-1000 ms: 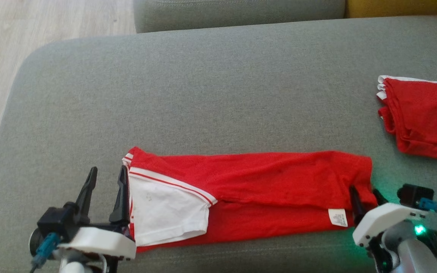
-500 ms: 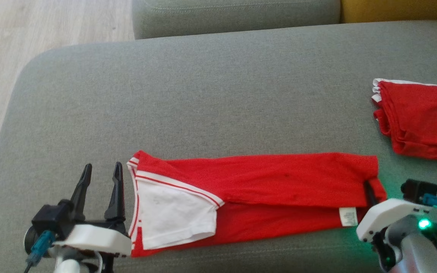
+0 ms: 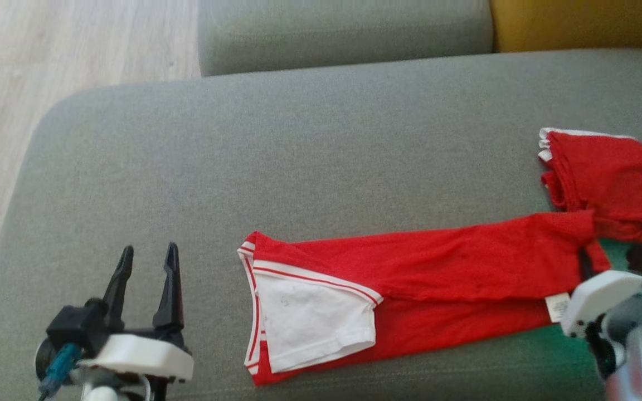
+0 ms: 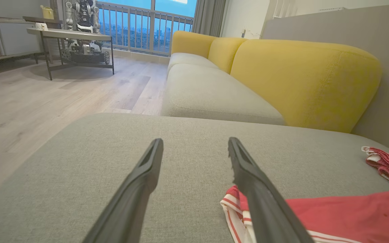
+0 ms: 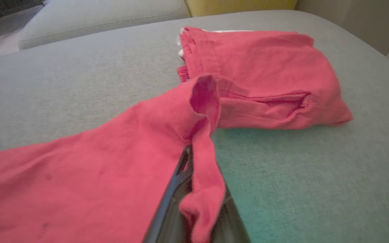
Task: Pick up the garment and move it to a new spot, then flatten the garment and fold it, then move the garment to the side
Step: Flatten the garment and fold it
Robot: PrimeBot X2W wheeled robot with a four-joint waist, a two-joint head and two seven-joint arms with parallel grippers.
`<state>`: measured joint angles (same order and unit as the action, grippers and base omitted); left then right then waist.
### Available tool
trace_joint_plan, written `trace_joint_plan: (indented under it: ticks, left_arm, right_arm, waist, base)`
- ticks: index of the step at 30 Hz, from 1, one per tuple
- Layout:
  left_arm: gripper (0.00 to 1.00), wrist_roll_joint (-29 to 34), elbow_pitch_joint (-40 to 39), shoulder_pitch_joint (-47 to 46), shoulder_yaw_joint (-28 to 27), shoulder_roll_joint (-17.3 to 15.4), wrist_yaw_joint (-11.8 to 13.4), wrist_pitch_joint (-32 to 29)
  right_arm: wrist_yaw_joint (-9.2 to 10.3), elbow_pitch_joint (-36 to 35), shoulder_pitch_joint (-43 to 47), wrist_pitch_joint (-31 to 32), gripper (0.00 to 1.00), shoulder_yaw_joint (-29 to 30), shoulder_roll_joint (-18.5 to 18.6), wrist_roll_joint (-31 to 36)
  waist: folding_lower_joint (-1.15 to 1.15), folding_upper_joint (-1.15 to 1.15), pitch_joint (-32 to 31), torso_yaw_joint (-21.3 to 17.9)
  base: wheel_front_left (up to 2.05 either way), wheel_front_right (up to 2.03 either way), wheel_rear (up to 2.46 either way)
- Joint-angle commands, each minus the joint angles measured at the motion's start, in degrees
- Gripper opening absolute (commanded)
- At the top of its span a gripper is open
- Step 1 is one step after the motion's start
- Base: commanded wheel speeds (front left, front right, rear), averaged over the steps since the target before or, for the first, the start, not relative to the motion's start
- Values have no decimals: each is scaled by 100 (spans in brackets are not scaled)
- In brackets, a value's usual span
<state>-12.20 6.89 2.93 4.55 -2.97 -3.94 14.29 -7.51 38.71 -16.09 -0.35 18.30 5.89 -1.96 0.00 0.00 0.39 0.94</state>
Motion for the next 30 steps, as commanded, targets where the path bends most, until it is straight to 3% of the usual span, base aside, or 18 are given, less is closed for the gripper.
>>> trace_joint_plan:
  ticks: [1, 7, 12, 19, 25, 30]
  left_arm:
    - [100, -14, -196, -109, -219, 7, 33, 71]
    - [100, -78, -253, 1, -211, 8, 116, 71]
    - [100, -128, -298, 59, -218, 9, 171, 71]
    - [100, -161, -321, 69, -146, 9, 221, 71]
    - [100, -210, -310, 30, -29, 9, 242, 71]
    - [100, -253, -282, 33, 38, 9, 260, 71]
  right_arm:
    - [2, -223, -174, -1, 0, -174, 36, -34]
    - [2, -886, 83, 464, 0, -727, -88, -383]
    - [2, -1780, 350, 1159, 0, -1236, -244, -1112]
    - [2, -2876, 669, 2079, 0, -2084, -299, -3300]
    - [2, -3064, 826, 2038, 0, -3054, -300, -4757]
    - [2, -2530, 657, 1410, 0, -3810, -301, -5972]
  waist:
    - [0, 0, -69, -5]
    - [0, 0, -255, -71]
    - [0, 0, -354, -141]
    - [0, 0, -394, -172]
    - [0, 0, -362, -67]
    - [0, 0, -340, 102]
  base:
    - [0, 0, 0]
    - [0, 0, 0]
    - [0, 0, 0]
    - [0, 0, 0]
    - [0, 0, 0]
    - [0, 0, 0]
